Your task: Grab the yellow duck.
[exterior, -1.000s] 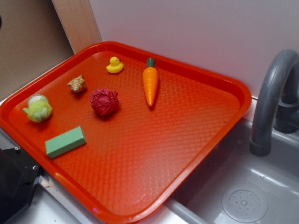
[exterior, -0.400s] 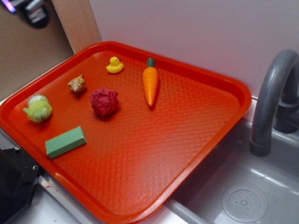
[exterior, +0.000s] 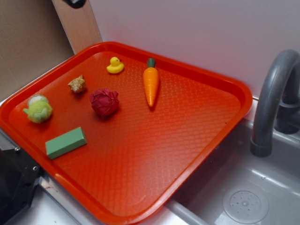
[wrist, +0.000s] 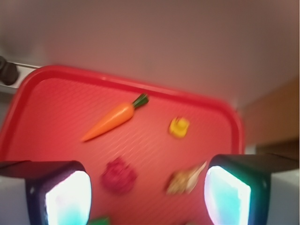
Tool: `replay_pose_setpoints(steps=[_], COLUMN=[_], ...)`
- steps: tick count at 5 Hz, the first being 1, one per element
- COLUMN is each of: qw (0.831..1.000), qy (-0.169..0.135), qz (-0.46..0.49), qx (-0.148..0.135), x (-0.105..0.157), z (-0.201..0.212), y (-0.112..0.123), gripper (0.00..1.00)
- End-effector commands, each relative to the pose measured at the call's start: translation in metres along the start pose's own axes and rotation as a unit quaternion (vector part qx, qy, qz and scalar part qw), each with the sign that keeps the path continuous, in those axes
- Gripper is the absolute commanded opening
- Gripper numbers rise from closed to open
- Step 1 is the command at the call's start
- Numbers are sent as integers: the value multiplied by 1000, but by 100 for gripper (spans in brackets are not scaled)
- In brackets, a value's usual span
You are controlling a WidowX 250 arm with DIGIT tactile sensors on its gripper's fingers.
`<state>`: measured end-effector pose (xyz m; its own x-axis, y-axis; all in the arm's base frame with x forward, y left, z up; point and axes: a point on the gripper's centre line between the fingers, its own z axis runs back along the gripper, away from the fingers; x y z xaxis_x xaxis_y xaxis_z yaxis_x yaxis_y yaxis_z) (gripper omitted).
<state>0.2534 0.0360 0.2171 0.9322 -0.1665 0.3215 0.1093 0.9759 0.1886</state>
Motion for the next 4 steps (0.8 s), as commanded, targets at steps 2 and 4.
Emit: replay_pose_setpoints(steps=[2, 4], qw=[985, 978], qy=[65, 84], qz=[158, 189], qx=[11, 28], x=[10, 3], z=[-81, -140], y=[30, 22], gripper=[100, 100])
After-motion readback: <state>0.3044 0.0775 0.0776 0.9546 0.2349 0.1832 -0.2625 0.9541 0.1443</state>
